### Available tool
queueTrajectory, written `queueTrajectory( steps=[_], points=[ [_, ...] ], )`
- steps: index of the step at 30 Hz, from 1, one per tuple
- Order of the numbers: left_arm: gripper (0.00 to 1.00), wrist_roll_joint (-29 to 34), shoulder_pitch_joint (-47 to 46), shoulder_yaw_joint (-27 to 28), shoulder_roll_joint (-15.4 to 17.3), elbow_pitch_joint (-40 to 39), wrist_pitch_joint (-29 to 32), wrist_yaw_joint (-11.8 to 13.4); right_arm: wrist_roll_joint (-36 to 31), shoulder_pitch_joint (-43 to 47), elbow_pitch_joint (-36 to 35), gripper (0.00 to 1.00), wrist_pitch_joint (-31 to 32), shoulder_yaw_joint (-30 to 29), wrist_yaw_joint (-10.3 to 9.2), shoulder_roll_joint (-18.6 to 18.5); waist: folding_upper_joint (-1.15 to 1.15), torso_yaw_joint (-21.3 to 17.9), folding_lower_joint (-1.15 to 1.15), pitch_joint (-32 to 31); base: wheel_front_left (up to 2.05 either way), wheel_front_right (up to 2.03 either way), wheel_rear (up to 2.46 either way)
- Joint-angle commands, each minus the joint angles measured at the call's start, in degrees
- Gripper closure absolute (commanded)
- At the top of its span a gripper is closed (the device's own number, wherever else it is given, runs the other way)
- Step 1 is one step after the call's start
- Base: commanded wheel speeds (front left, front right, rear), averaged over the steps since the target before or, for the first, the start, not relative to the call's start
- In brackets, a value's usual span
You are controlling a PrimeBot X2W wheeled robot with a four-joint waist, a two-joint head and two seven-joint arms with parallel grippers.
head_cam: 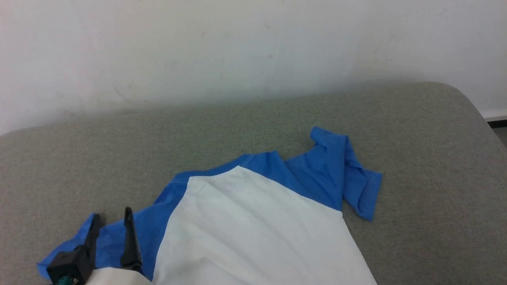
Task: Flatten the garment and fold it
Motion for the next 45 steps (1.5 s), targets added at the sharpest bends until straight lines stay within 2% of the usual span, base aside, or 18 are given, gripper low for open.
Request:
queueTrajectory(
  steps=[1,2,3,11,14,18,24,31,38,41,43,44,45],
  points=[
    [0.00,-0.09,0.90,0.13,0.39,-0.32,0.18,0.43,-0.19,0.11,-0.66,0.75,-0.23,0.11,-0.05,0.18,0.00,0.00,0.01,0.22,0.00,0.00,0.00],
    [0.00,-0.11,1.03,0.16,0.45,-0.48,0.31,0.58,0.69,-0.24,-1.21,0.05,-1.26,0.17,-0.05,0.36,0.00,-0.01,0.01,0.37,0.00,0.00,0.00],
    [0.00,-0.13,1.14,0.20,0.49,-0.62,0.43,0.72,1.84,-0.94,-1.86,0.00,-2.73,0.20,-0.05,0.49,0.00,-0.01,0.01,0.47,0.00,0.00,0.00],
    [0.00,-0.05,1.03,0.00,0.58,-2.06,1.22,1.55,1.10,-12.87,-6.37,0.00,-24.07,-0.03,-0.05,-0.11,0.00,1.23,0.01,1.31,0.00,0.00,0.00],
    [0.00,0.00,0.67,-0.03,0.47,-2.84,1.38,1.93,-0.08,-20.20,-4.48,0.00,-29.54,2.45,-0.05,-1.98,0.00,1.66,0.01,2.32,0.00,0.00,0.00],
    [0.00,0.22,-0.96,-0.19,0.34,-3.81,1.53,2.13,-0.43,-32.08,2.23,0.00,-32.44,8.94,-0.05,-6.57,0.00,2.65,0.01,4.75,0.00,0.00,0.00],
    [0.00,0.88,-5.21,-1.31,-0.40,-3.97,1.24,1.47,3.42,-51.43,16.73,0.00,-29.92,21.99,-0.05,-13.00,0.00,5.60,0.01,8.76,0.00,0.00,0.00],
    [0.00,1.65,-10.61,-2.89,-2.27,-2.62,0.27,-0.12,9.76,-69.28,32.09,0.00,-23.01,36.31,-0.05,-16.58,0.00,9.73,0.01,14.18,0.00,0.00,0.00],
    [0.00,2.00,-14.11,-3.16,-5.06,-0.30,-0.63,-1.61,14.21,-79.57,43.92,0.00,-16.58,45.84,-0.05,-18.28,0.00,12.58,0.01,17.76,0.00,0.00,0.00],
    [0.00,2.11,-14.75,-2.71,-5.90,0.79,-0.80,-2.24,15.86,-81.54,48.39,0.00,-13.99,48.71,-0.05,-18.32,0.00,12.94,0.01,18.48,0.00,0.00,0.00],
    [0.00,2.07,-14.97,-2.43,-6.50,1.49,-0.86,-2.75,17.65,-81.57,51.34,0.00,-10.17,50.73,-0.05,-18.19,0.00,13.18,0.01,18.44,0.00,0.00,0.00],
    [0.00,2.08,-15.00,-2.27,-6.69,1.82,-0.88,-3.04,18.57,-81.40,52.69,0.40,-8.00,51.52,-0.05,-18.15,0.00,13.25,0.01,18.34,0.00,0.00,0.00],
    [0.00,2.10,-15.00,-2.05,-6.81,2.13,-0.90,-3.29,19.34,-81.19,53.70,0.65,-5.74,52.46,-0.05,-18.10,0.00,13.26,0.01,18.18,0.00,0.00,0.00]
  ],
)
